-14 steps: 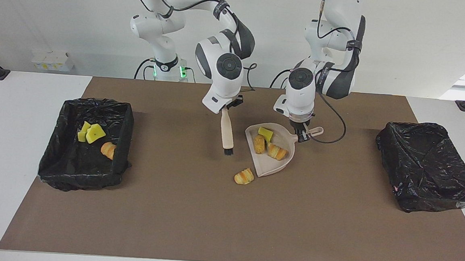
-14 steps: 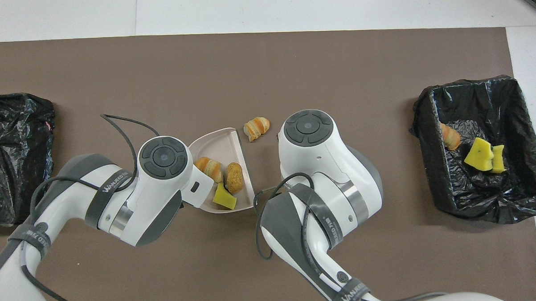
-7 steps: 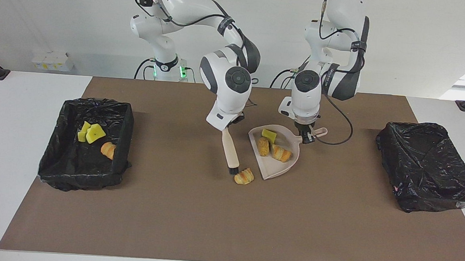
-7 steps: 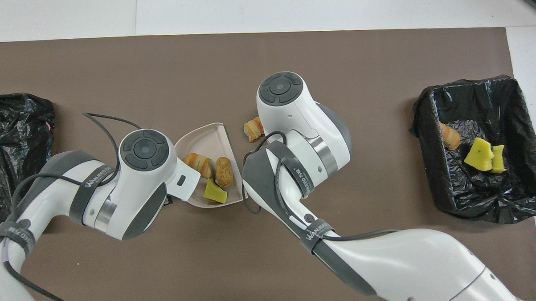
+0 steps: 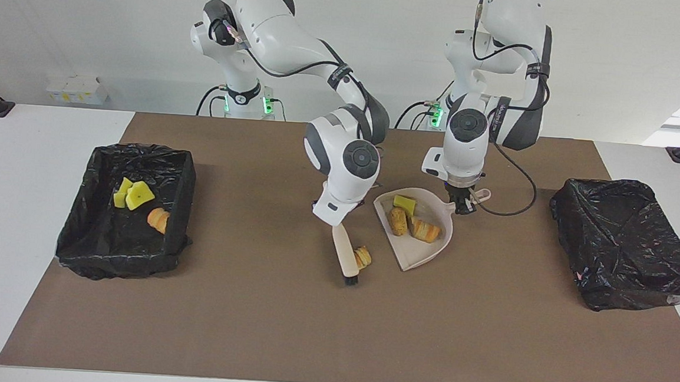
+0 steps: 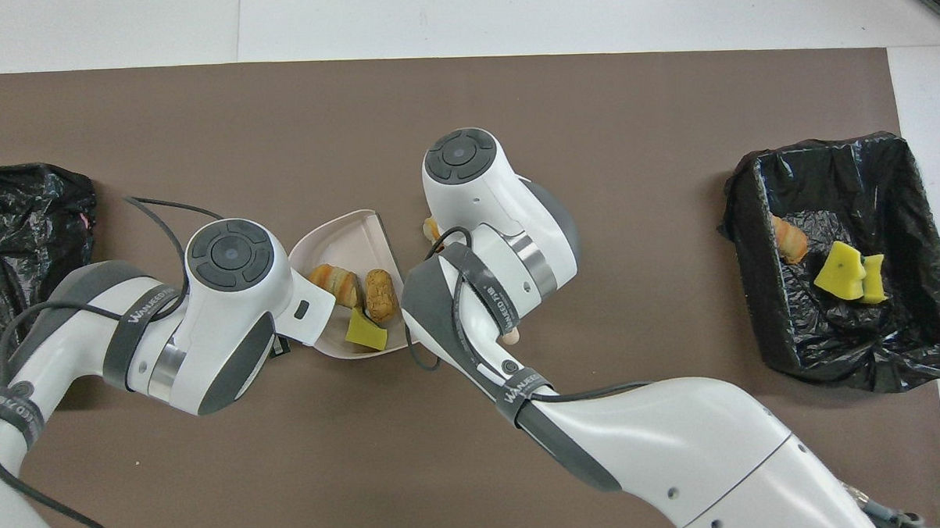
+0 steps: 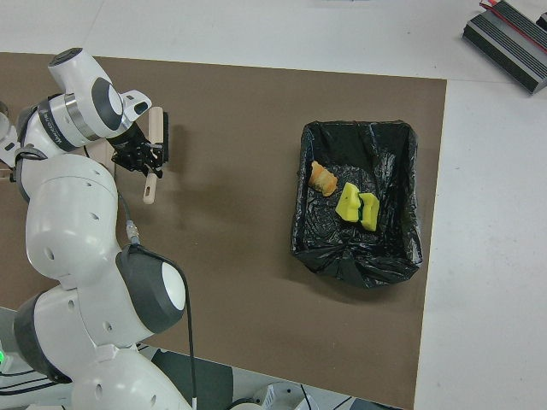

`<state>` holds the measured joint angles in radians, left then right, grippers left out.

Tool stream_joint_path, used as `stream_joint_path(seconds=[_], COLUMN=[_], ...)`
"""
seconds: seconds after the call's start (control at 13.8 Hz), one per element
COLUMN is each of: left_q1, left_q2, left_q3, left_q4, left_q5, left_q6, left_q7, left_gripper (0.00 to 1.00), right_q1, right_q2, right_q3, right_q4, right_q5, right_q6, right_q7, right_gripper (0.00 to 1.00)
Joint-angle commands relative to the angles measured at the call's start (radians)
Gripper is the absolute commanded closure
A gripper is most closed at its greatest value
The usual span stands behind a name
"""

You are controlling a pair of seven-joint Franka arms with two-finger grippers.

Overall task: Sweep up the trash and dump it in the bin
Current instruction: 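Sweep the last crumbs into the dustpan with the right gripper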

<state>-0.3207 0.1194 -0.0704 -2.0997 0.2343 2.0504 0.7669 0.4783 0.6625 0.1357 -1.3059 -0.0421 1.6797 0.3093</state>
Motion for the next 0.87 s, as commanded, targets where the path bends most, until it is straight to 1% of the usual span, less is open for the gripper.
stream_joint_path(seconds=[0.0,0.15,0.22,0.29,0.44,0.58,0.73,0.8], left_q1=[0.025,0.026,0.025,0.025,0.025,0.023,0.023,0.022], left_q2=[-0.003,-0.003,-0.003,-0.003,-0.003,-0.003,-0.003,-0.003], left_q3=[0.003,0.003,0.003,0.003,0.001,0.001,0.001,0.001], left_q4=[-0.025,-0.025,-0.025,-0.025,-0.025,-0.025,-0.025,-0.025], left_q5=[0.007,0.007,0.007,0.007,0.007,0.007,0.007,0.007], left_q6=[0.020,0.016,0.019,0.020,0.022,0.024,0.027,0.028], left_q7=[-0.008,-0.008,-0.006,-0.006,-0.006,-0.005,-0.006,-0.006], left_gripper=[1.00,1.00,1.00,1.00,1.00,1.00,1.00,1.00], right_q1=[-0.009,-0.018,-0.020,-0.020,-0.024,-0.052,-0.098,-0.118], right_q2=[0.011,-0.026,-0.043,-0.053,-0.069,-0.105,-0.135,-0.147], right_q3=[0.065,0.081,0.081,0.081,0.079,0.079,0.079,0.079], right_q4=[0.011,-0.082,-0.123,-0.147,-0.161,-0.161,-0.154,-0.154], right_q5=[0.051,0.182,0.241,0.313,0.451,0.464,0.470,0.470], right_q6=[0.043,0.147,0.178,0.199,0.216,0.190,0.099,0.077], right_q7=[-0.030,-0.086,-0.125,-0.154,-0.176,-0.183,-0.182,-0.179], right_gripper=[1.00,1.00,1.00,1.00,1.00,1.00,1.00,1.00])
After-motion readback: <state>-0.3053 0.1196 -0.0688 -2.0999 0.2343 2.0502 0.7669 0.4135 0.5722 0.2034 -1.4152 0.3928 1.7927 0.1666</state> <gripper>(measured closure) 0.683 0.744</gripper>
